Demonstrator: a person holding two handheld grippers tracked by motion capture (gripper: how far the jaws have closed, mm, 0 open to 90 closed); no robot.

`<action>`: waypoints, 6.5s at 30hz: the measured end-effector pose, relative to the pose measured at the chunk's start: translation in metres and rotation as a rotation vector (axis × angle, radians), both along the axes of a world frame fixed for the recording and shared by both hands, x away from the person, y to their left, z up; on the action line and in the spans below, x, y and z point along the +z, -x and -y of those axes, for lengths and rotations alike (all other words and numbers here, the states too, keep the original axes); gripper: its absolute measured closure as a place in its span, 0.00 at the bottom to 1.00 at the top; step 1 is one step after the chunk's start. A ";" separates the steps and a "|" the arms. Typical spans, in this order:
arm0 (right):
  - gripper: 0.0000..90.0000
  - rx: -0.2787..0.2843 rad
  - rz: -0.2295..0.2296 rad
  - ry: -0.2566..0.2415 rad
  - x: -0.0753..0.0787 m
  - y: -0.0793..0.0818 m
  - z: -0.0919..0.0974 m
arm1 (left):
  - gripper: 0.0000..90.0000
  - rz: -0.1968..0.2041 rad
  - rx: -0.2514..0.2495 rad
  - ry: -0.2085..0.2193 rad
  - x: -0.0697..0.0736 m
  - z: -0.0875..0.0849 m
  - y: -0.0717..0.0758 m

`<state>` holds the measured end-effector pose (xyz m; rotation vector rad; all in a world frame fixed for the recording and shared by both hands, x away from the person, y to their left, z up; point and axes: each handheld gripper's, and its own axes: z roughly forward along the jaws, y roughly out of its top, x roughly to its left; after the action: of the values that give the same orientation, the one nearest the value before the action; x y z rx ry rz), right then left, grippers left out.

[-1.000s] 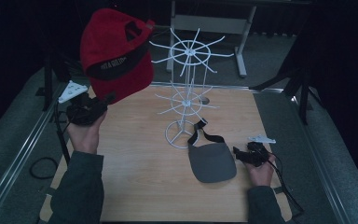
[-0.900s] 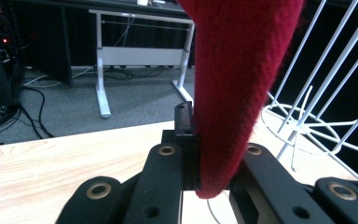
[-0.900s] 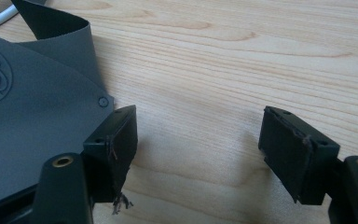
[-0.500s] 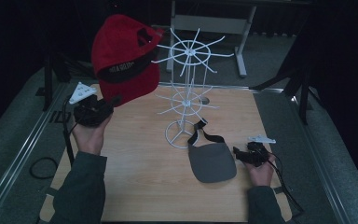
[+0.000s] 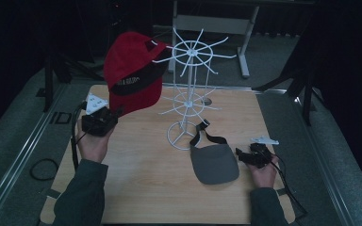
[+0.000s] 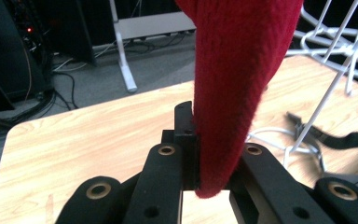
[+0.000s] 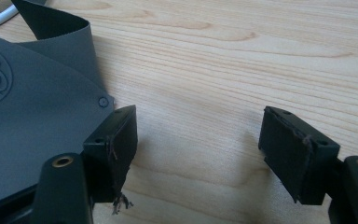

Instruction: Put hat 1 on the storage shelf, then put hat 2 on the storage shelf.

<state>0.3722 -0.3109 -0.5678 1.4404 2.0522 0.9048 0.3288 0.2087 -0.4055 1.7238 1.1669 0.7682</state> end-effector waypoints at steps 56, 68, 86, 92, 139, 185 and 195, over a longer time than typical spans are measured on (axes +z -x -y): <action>1.00 0.144 0.050 0.028 0.026 0.007 -0.026 | 0.65 -0.095 0.012 0.044 -0.053 -0.037 0.035; 1.00 0.238 0.077 -0.034 0.046 -0.009 -0.052 | 0.65 -0.131 0.038 0.076 -0.071 -0.039 0.032; 1.00 0.334 0.037 -0.020 0.044 0.019 -0.052 | 0.64 -0.161 0.043 0.095 -0.085 -0.035 0.029; 1.00 0.354 0.026 -0.017 0.039 0.039 -0.052 | 0.64 -0.163 0.040 0.093 -0.087 -0.032 0.028; 0.69 0.525 -0.043 0.159 0.023 -0.037 -0.095 | 0.59 -0.203 0.044 0.125 -0.101 -0.032 0.026; 0.97 0.422 0.084 0.128 0.081 -0.027 -0.087 | 0.57 -0.206 0.082 0.099 -0.109 -0.034 0.025; 0.97 0.402 0.158 0.098 0.106 -0.021 -0.080 | 0.56 -0.206 0.080 0.099 -0.109 -0.035 0.025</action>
<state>0.3931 -0.2313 -0.4623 0.8876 2.2673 1.0186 0.3036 0.2435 -0.5145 1.7116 1.3976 0.5793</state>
